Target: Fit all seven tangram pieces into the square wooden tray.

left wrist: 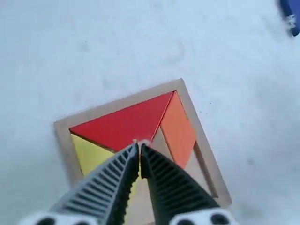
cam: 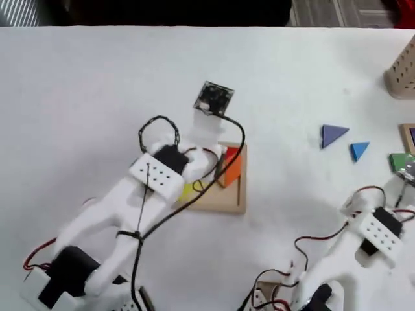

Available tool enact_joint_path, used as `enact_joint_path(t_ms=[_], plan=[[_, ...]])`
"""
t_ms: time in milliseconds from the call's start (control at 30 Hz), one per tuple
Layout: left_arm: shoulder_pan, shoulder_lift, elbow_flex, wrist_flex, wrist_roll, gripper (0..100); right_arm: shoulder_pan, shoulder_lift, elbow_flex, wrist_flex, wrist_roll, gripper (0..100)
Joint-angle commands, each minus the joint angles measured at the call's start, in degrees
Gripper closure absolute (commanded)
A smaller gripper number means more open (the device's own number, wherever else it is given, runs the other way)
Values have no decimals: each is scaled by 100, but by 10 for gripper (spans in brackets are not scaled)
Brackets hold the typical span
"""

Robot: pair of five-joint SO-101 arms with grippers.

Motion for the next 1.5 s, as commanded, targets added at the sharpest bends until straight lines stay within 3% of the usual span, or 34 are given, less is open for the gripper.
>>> enact_joint_path(t_ms=[0,267,433,533,600,833,1067,1267,1467], plan=[[-31,-40,-308,-18,-9,943,523,22,-220,-224,-9,932],[-892,-22,-237,-18,308,740,558,1420,-1222,-303,167,932],[-884,-13,158,-589,273,745,286,2853,-2743,22,492,925],[-875,-22,325,-914,273,745,66,3688,-3807,321,633,871],[-901,-22,316,-914,273,744,-22,4189,-4589,523,484,849],[-919,-31,316,-958,273,744,-110,6123,-7543,1218,-9,921],[-919,-31,308,-958,158,741,-163,8365,-10637,2870,-1055,827],[-875,-31,308,-958,-88,744,-338,9903,-12985,4004,-1451,748],[-875,-31,308,-958,-88,743,-593,10659,-15138,4804,-1635,738]])
